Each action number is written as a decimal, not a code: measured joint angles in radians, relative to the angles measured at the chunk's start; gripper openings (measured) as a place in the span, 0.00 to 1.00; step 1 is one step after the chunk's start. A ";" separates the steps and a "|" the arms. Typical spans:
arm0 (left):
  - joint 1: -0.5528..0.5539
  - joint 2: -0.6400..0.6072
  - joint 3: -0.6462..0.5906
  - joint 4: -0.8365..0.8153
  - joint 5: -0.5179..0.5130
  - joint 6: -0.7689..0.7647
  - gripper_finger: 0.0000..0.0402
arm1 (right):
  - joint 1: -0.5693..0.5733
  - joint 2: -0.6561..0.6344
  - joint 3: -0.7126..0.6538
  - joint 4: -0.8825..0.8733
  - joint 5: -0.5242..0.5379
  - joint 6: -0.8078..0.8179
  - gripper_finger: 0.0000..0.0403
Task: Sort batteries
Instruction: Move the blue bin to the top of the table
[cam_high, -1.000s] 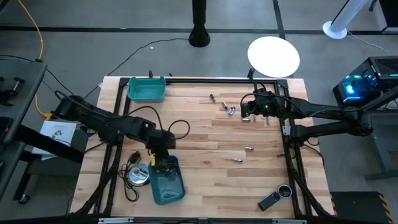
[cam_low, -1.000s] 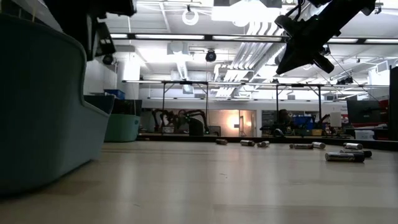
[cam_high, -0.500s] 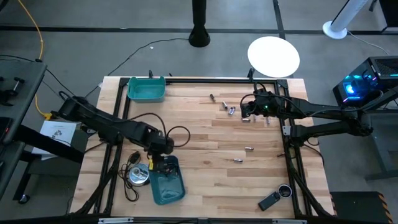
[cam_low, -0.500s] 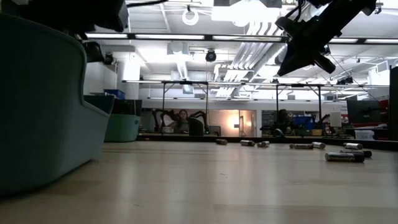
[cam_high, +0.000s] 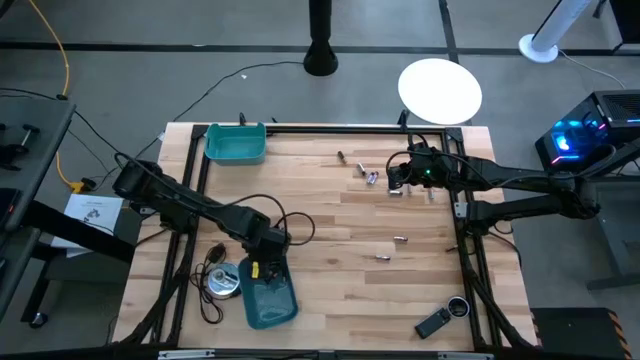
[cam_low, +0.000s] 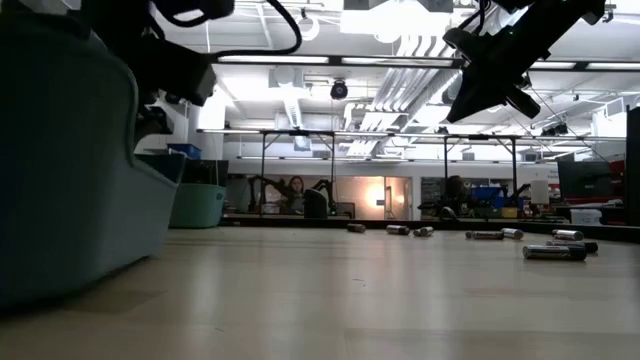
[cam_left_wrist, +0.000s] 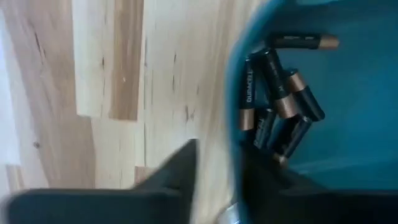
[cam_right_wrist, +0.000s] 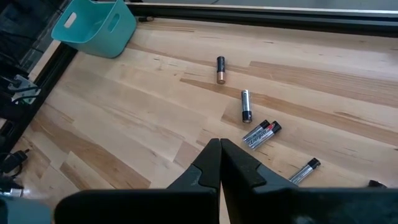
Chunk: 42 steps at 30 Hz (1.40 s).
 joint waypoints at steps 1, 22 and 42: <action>0.010 0.001 0.000 0.003 -0.015 0.014 0.11 | 0.000 0.000 0.000 0.000 0.000 0.001 0.00; 0.725 0.006 0.038 0.295 -0.258 0.682 0.00 | 0.000 0.000 -0.001 -0.002 0.000 0.045 0.00; 0.963 0.198 0.356 0.335 -0.234 0.976 0.23 | 0.000 0.000 -0.001 0.032 0.021 0.102 0.00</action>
